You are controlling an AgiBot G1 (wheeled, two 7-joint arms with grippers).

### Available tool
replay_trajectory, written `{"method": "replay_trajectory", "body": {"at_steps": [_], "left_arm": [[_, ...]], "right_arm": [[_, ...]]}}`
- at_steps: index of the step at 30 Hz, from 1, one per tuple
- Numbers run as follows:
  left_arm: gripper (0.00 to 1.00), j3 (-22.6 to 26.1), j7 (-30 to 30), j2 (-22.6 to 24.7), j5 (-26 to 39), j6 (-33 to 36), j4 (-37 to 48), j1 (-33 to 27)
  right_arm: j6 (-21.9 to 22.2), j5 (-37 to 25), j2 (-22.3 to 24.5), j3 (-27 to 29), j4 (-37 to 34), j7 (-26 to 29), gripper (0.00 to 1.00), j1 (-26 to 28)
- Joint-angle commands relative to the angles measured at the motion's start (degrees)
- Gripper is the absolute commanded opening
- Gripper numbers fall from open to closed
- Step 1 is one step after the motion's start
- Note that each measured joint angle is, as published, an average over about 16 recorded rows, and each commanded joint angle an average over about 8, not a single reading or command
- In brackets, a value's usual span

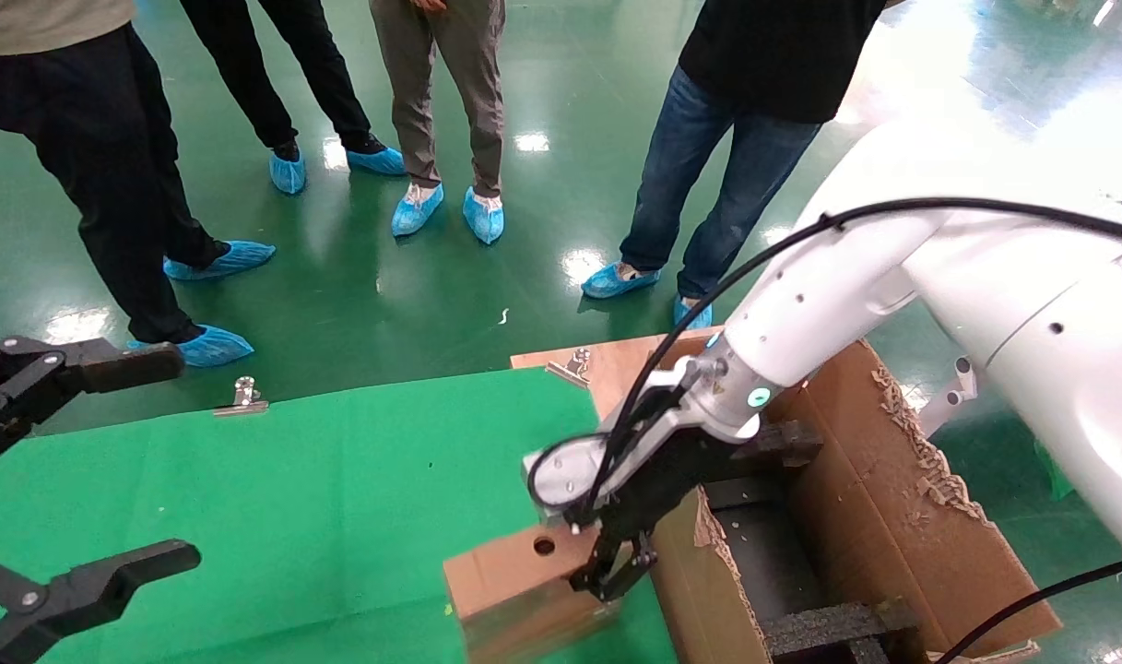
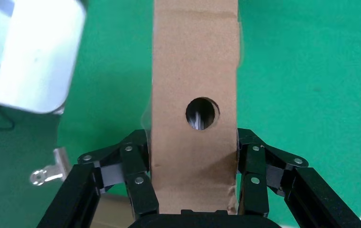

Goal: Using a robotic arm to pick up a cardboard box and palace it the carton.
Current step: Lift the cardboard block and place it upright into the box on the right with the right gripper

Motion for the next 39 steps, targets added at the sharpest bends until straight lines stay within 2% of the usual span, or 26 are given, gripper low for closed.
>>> {"method": "replay_trajectory", "body": {"at_steps": [1, 12, 20, 31, 39], "left_arm": [[1.00, 0.00, 0.00, 0.00, 0.00, 0.00, 0.00, 0.00], [1.00, 0.00, 0.00, 0.00, 0.00, 0.00, 0.00, 0.00], [1.00, 0.01, 0.00, 0.00, 0.00, 0.00, 0.00, 0.00], [1.00, 0.01, 0.00, 0.00, -0.01, 0.00, 0.00, 0.00], [1.00, 0.01, 0.01, 0.00, -0.01, 0.00, 0.00, 0.00]], "right_arm": [[0.27, 0.66, 0.34, 0.29, -0.40, 0.44, 0.00, 0.44], [-0.83, 3.39, 2.39, 1.95, -5.86, -0.59, 0.00, 12.50], [-1.48, 6.73, 4.49, -0.09, -8.46, -1.07, 0.00, 20.30], [-1.37, 10.95, 8.39, -5.59, -8.73, -0.95, 0.00, 23.59], [-1.54, 13.01, 16.24, -9.88, -6.59, 0.87, 0.00, 26.42]]}}
